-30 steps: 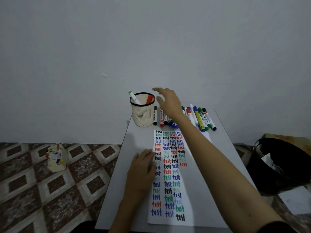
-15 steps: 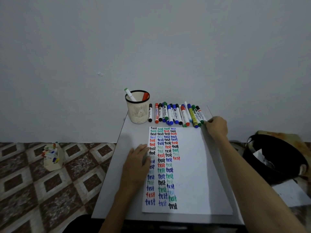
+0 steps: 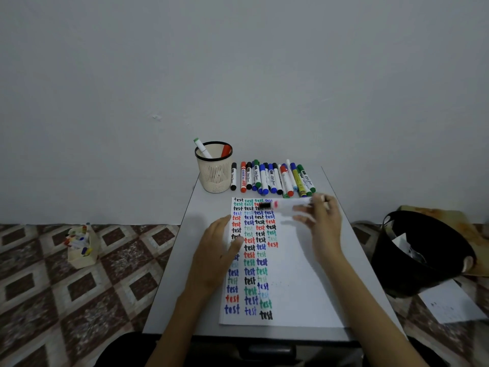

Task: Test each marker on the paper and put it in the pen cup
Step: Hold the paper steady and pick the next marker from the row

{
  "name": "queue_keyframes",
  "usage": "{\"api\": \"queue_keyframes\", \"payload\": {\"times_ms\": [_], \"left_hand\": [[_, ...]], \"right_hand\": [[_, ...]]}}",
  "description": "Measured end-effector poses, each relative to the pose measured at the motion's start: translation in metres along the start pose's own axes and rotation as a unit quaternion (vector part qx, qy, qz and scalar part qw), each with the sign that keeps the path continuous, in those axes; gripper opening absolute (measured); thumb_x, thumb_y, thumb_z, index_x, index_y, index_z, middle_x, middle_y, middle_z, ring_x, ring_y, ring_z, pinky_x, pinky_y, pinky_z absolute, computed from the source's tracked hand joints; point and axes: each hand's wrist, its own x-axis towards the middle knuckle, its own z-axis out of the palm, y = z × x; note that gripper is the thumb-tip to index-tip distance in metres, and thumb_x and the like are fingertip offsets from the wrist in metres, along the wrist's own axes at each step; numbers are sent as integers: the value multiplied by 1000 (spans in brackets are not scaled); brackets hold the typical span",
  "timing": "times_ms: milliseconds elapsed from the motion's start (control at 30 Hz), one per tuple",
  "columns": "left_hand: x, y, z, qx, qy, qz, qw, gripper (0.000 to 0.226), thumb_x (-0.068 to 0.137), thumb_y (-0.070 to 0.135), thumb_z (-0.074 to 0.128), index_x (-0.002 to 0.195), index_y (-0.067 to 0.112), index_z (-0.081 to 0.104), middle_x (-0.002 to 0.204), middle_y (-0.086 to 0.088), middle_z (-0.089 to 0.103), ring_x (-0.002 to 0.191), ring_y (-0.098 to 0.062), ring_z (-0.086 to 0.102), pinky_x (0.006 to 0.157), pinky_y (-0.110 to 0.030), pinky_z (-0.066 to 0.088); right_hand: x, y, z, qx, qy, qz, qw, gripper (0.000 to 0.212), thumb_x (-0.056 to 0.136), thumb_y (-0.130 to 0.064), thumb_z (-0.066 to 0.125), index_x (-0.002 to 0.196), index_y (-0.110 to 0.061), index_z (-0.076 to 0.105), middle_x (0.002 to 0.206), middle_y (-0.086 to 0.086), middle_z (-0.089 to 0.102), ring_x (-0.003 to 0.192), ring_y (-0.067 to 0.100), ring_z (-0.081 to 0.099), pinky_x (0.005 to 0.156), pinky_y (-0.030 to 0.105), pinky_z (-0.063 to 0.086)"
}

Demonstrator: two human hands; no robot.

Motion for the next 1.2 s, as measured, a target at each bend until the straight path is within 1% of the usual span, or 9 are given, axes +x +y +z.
{"api": "queue_keyframes", "payload": {"times_ms": [167,300,400,567,667,800,967,1100,1200], "left_hand": [[-6,8,0,43,-46,75,995,54,92,56,30,131,22,44,114,7,56,100,-7,57,83,-27,51],[-10,13,-2,7,-57,80,995,40,96,42,26,118,19,50,101,5,61,85,-7,63,72,-24,55],[-13,16,-6,-16,-82,92,992,27,97,40,27,109,27,46,85,10,63,72,0,66,60,-18,54],[-12,16,-8,-49,-89,84,991,27,96,37,33,102,20,52,69,10,61,65,0,65,53,-12,48],[-12,16,-8,-68,-85,75,991,30,96,39,35,100,17,56,62,7,61,58,-5,64,51,-18,49],[-11,15,-11,-126,-67,53,988,37,89,49,43,111,25,59,77,2,71,65,-6,69,58,-25,56],[-14,20,-13,-124,-66,61,988,30,90,50,42,107,29,54,73,2,70,65,-6,69,55,-25,56],[-13,16,-11,-116,-42,33,992,25,96,29,34,109,20,53,77,-1,68,66,-10,69,53,-28,55],[-8,9,-6,-87,-24,27,996,25,98,24,33,111,17,53,101,0,65,84,-13,66,68,-31,56]], "right_hand": [[-50,12,28,-11,-143,64,988,25,96,-23,52,105,0,52,83,15,66,70,26,66,62,32,59],[-66,21,38,-32,-218,104,970,22,89,-13,65,103,3,60,86,20,68,71,28,64,63,34,55],[-69,23,39,-49,-234,98,966,13,87,-11,67,89,2,64,74,20,65,59,24,60,57,33,51],[-66,21,38,-44,-247,103,963,16,87,-10,67,75,0,65,64,18,58,48,17,48,50,25,40],[-66,22,39,-38,-249,97,963,16,87,-8,66,75,2,64,62,17,58,49,18,49,51,24,41],[-61,18,36,-8,-257,98,961,14,84,-4,67,88,8,64,76,25,63,62,30,56,62,32,51],[-54,3,34,-43,-295,68,952,5,84,0,67,86,4,65,74,23,64,54,20,57,52,24,50],[-41,-2,24,34,-192,72,978,10,83,7,63,80,0,57,75,16,66,57,22,64,53,26,55],[-33,-3,12,37,-145,76,986,9,84,9,62,86,0,59,85,18,69,63,26,68,58,29,58]]}}
